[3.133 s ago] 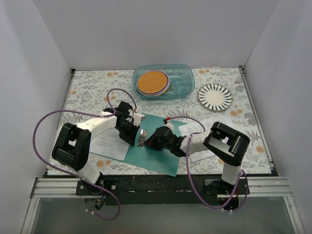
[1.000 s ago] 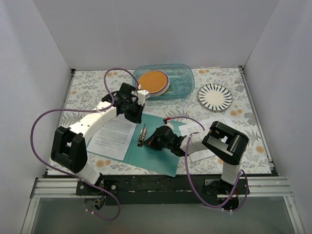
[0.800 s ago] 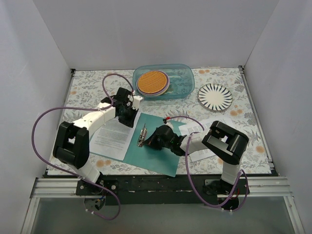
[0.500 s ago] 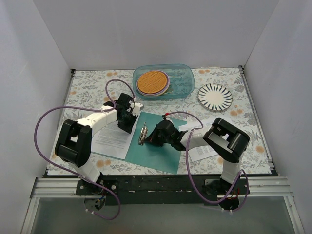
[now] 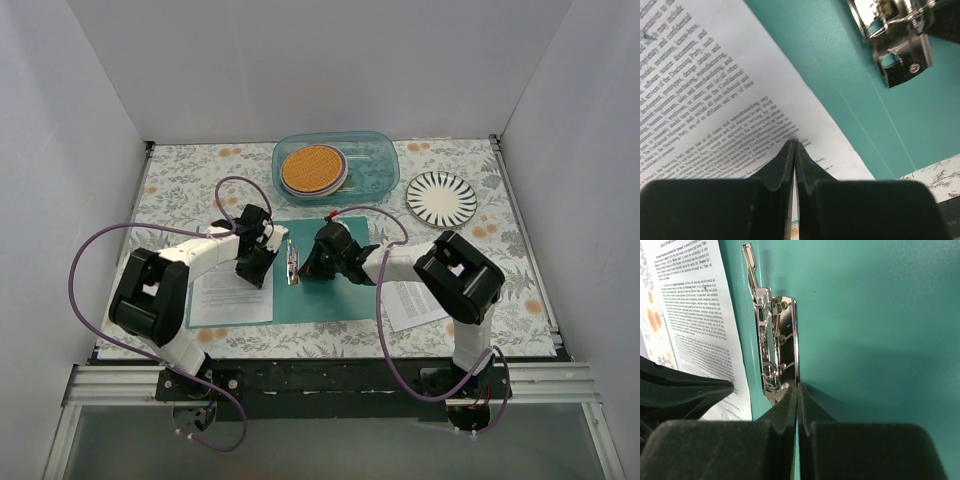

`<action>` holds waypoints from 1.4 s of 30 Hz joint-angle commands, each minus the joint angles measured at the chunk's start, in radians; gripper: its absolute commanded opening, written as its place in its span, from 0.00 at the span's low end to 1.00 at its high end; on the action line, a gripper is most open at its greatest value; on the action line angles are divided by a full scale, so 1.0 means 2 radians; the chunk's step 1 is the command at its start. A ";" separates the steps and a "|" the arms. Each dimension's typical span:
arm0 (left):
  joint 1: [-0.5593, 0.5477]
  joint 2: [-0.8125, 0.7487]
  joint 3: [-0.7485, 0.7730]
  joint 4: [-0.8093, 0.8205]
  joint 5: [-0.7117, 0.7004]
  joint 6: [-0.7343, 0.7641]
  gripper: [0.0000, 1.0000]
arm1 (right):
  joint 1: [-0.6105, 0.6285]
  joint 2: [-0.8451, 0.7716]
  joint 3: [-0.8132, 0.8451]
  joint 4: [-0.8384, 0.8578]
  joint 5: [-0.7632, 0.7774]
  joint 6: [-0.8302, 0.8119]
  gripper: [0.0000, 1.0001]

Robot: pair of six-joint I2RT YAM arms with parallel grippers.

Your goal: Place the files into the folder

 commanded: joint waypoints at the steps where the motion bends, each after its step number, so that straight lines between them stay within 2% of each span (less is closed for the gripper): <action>1: -0.001 -0.033 0.012 -0.007 -0.022 0.002 0.00 | -0.010 0.018 -0.040 -0.183 0.064 -0.062 0.01; 5: 0.005 -0.036 0.070 -0.018 -0.050 0.010 0.00 | -0.010 -0.036 -0.021 -0.211 0.087 -0.081 0.01; 7: 0.011 -0.035 0.126 -0.029 -0.080 0.010 0.00 | -0.010 -0.056 0.001 -0.243 0.098 -0.096 0.17; 8: 0.012 -0.038 0.146 -0.032 -0.100 0.010 0.00 | -0.010 -0.080 0.007 -0.252 0.111 -0.101 0.29; 9: 0.015 -0.042 0.163 -0.038 -0.102 0.015 0.00 | -0.010 -0.092 0.011 -0.260 0.112 -0.110 0.51; 12: 0.017 -0.045 0.227 -0.059 -0.083 0.018 0.00 | -0.010 -0.128 0.023 -0.287 0.125 -0.119 0.62; 14: 0.017 -0.035 0.259 -0.081 -0.061 0.010 0.00 | -0.011 -0.149 0.018 -0.304 0.130 -0.123 0.64; 18: 0.017 -0.019 0.260 -0.106 -0.011 -0.006 0.00 | -0.011 -0.193 -0.016 -0.330 0.139 -0.115 0.68; 21: 0.007 -0.027 0.270 -0.114 0.026 -0.019 0.00 | -0.011 -0.249 -0.057 -0.367 0.184 -0.087 0.69; 28: -0.093 0.010 0.314 -0.116 0.071 -0.052 0.00 | -0.012 -0.393 -0.131 -0.491 0.272 0.026 0.75; 29: -0.100 0.030 0.321 -0.112 0.092 -0.056 0.07 | -0.013 -0.410 -0.143 -0.498 0.282 0.044 0.77; 30: -0.108 0.044 0.344 -0.113 0.099 -0.059 0.28 | -0.015 -0.427 -0.158 -0.504 0.284 0.067 0.79; 31: -0.123 0.060 0.360 -0.118 0.105 -0.061 0.35 | -0.017 -0.456 -0.178 -0.511 0.287 0.081 0.79; 32: -0.127 0.095 0.374 -0.122 0.118 -0.069 0.38 | -0.023 -0.470 -0.189 -0.516 0.290 0.092 0.79; 35: -0.148 0.138 0.416 -0.107 0.121 -0.077 0.41 | -0.030 -0.516 -0.225 -0.538 0.286 0.138 0.79; 37: -0.164 0.181 0.448 -0.092 0.120 -0.082 0.40 | -0.032 -0.544 -0.239 -0.557 0.284 0.173 0.79; 42: -0.209 0.264 0.491 -0.056 0.094 -0.079 0.37 | -0.034 -0.579 -0.265 -0.561 0.261 0.200 0.80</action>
